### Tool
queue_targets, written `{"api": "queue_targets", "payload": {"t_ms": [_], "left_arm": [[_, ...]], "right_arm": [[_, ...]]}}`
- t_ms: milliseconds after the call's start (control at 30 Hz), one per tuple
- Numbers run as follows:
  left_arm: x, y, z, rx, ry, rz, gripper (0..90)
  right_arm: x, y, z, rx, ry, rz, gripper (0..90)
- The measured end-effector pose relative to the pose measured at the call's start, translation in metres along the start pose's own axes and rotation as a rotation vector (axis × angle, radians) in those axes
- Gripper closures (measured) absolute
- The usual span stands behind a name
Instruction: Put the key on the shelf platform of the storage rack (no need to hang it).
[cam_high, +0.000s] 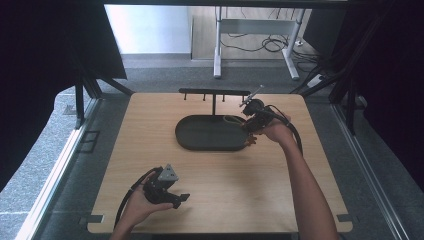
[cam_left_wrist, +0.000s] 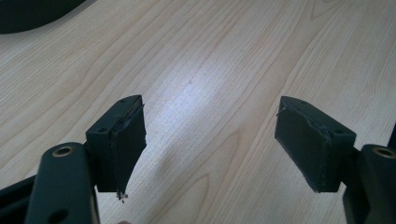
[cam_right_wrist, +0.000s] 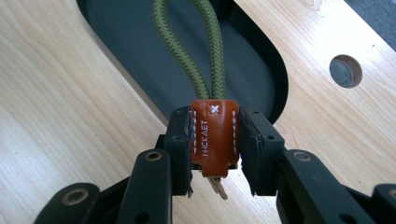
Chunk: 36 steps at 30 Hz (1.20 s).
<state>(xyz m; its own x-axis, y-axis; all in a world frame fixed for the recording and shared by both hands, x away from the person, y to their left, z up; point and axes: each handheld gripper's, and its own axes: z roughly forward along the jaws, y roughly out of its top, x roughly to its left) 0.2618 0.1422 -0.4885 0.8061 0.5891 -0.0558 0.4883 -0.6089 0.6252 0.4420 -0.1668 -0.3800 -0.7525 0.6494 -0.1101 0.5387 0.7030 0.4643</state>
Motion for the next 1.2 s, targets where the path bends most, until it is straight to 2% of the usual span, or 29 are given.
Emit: {"api": "queue_targets", "payload": {"t_ms": [567,1200], "left_arm": [[0.001,0.0,0.0,-0.001,-0.001,0.002,25.3],[0.002,-0.001,-0.001,-0.004,-0.002,-0.004,25.2]], "right_arm": [[-0.001,0.02,0.01,-0.003,0.001,-0.007,66.2],[0.006,0.04,0.034,-0.004,0.022,-0.036,66.2]]}}
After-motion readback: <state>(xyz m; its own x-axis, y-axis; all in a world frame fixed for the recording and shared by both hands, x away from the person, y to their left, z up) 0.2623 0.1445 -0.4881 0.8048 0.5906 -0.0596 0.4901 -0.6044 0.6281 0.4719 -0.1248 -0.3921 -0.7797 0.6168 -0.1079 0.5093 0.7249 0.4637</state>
